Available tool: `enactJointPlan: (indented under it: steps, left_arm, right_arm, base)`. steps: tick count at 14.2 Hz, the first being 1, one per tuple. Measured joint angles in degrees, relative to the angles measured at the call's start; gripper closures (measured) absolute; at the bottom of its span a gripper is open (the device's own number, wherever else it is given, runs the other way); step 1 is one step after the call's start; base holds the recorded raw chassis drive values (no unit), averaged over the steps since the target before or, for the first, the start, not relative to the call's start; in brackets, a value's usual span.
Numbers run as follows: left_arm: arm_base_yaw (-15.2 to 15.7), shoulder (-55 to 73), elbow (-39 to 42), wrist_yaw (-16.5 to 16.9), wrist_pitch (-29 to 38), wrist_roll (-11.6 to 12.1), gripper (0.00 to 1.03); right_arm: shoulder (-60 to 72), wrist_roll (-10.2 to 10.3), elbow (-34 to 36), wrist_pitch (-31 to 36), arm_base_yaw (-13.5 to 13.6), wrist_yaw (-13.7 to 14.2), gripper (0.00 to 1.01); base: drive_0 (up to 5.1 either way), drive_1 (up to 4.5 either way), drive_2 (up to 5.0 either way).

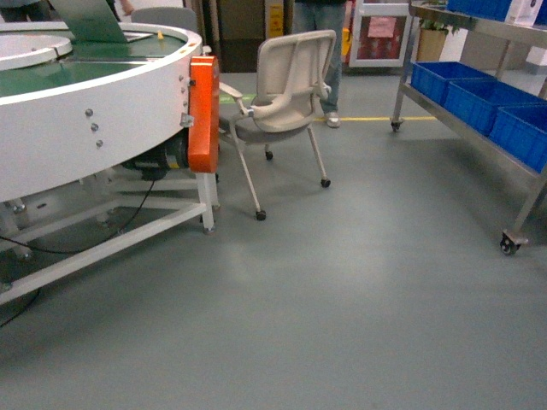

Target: Pick red block from blue box to shelf

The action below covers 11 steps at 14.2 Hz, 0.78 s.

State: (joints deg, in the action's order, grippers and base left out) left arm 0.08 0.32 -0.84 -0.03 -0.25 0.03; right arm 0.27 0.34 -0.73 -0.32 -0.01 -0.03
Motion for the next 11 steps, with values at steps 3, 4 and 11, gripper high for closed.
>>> enactJointPlan:
  steps: [3, 4, 11]
  left_arm:
    - [0.0, 0.0, -0.02, 0.0, 0.07, 0.0, 0.05]
    - [0.0, 0.0, -0.02, 0.0, -0.02, 0.0, 0.05]
    - [-0.04, 0.0, -0.02, -0.02, 0.02, 0.0, 0.05]
  right_arm:
    - [0.0, 0.0, 0.0, 0.04, 0.0, 0.0, 0.73]
    - [0.0, 0.0, 0.0, -0.07, 0.0, 0.0, 0.73]
    - [0.0, 0.0, 0.0, 0.04, 0.0, 0.0, 0.73]
  base:
    - [0.0, 4.34, -4.3]
    - [0.0, 4.34, -4.3]
    - [0.0, 4.31, -4.4]
